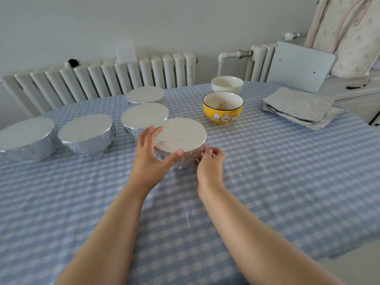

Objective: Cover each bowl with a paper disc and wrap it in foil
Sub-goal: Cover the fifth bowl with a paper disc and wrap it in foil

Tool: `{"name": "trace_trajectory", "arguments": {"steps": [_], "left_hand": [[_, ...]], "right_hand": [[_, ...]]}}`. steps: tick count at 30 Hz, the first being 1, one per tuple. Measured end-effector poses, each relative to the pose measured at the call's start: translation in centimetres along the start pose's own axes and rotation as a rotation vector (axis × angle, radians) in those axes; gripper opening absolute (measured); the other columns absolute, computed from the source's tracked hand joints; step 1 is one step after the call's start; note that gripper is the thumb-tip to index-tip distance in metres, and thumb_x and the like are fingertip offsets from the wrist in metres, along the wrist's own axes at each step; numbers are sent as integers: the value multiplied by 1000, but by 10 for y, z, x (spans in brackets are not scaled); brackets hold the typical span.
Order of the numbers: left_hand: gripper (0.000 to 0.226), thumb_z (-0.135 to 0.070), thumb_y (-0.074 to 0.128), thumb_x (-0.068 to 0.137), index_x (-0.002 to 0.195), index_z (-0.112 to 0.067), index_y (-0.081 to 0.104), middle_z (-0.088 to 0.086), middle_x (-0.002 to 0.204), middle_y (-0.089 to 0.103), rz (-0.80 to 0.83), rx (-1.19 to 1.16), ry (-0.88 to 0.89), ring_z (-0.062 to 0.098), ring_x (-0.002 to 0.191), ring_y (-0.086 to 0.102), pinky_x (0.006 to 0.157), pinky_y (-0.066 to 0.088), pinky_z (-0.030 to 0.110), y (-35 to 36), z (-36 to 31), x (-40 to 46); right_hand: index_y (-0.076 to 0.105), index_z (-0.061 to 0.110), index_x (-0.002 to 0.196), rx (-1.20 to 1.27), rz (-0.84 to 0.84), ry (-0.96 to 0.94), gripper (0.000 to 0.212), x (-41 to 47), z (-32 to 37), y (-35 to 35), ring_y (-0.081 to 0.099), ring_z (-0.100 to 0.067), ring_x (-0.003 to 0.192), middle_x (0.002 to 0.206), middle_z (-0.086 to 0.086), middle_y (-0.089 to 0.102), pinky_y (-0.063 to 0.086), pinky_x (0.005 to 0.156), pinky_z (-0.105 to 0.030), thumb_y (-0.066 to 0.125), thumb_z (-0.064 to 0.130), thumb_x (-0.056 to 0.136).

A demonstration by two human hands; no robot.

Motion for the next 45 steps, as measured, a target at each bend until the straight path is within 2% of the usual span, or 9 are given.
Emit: {"name": "trace_trajectory", "arguments": {"steps": [3, 6, 10, 14, 19, 21, 29, 40, 45], "left_hand": [[73, -72, 53, 83, 139, -26, 47, -6, 140, 43, -98, -153, -123, -5, 116, 51, 98, 45, 18, -11, 8, -1], [69, -66, 46, 83, 137, -23, 47, -5, 135, 53, -135, -205, -223, -11, 105, 54, 78, 42, 4, -7, 17, -4], [51, -51, 45, 99, 139, -19, 42, -4, 135, 53, -153, -379, -346, 14, 119, 56, 100, 47, 33, 2, 34, -4], [50, -55, 41, 100, 139, -22, 40, -5, 133, 55, -138, -499, -486, 21, 114, 61, 93, 55, 41, 9, 49, -5], [41, -52, 39, 102, 133, -24, 44, -9, 117, 57, -97, -603, -561, 24, 95, 69, 77, 59, 35, 16, 46, -9], [44, -53, 42, 101, 135, -25, 44, -6, 124, 57, -77, -631, -568, 25, 95, 70, 80, 59, 36, 17, 44, -11], [41, -49, 48, 100, 131, -23, 54, 8, 131, 62, 9, -825, -633, 31, 107, 68, 98, 53, 45, 33, 41, -15], [57, -44, 61, 92, 140, -14, 50, 13, 121, 60, 98, -1087, -791, 36, 106, 69, 98, 51, 46, 66, 28, -19], [56, -31, 68, 88, 137, -10, 49, 13, 117, 59, 43, -1161, -824, 36, 105, 66, 104, 47, 50, 69, 28, -17]], "right_hand": [[42, 27, 106, 26, 18, 38, 11, 11, 10, -2, 64, -17, 104, 115, 3, 65, 54, 96, -42, 31, 30, 106], [43, 23, 110, 3, 66, 62, 17, 15, 15, -6, 65, -17, 99, 110, 3, 62, 53, 97, -45, 35, 38, 105], [56, 17, 91, -104, 213, 103, 34, 10, 21, -2, 70, -22, 88, 96, -3, 67, 58, 87, -41, 48, 49, 100], [54, 19, 92, -174, 315, 194, 33, 6, 16, 0, 69, -28, 81, 97, -12, 66, 58, 83, -41, 59, 52, 93], [52, 14, 96, -156, 360, 241, 26, 10, 18, 4, 67, -30, 79, 97, -18, 64, 57, 79, -40, 65, 37, 92], [52, 12, 99, -135, 357, 263, 26, 13, 15, 4, 68, -29, 78, 96, -19, 65, 60, 72, -38, 66, 33, 91], [54, 9, 96, -49, 283, 251, 22, 34, 22, -2, 69, -32, 84, 92, -19, 69, 58, 83, -44, 66, 26, 91], [52, 14, 106, -276, 334, 253, 38, 69, 38, -4, 69, -28, 81, 93, -13, 69, 57, 84, -41, 64, 46, 90], [40, 16, 117, -188, 189, 203, 59, 112, 73, -20, 67, -34, 100, 116, -19, 60, 57, 84, -45, 59, 63, 87]]}}
Point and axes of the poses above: each hand's wrist, its own x-axis towards the middle knuckle, its own y-axis out of the palm, z = x × y, the point moved 10 cm from there along x, towards the middle knuckle
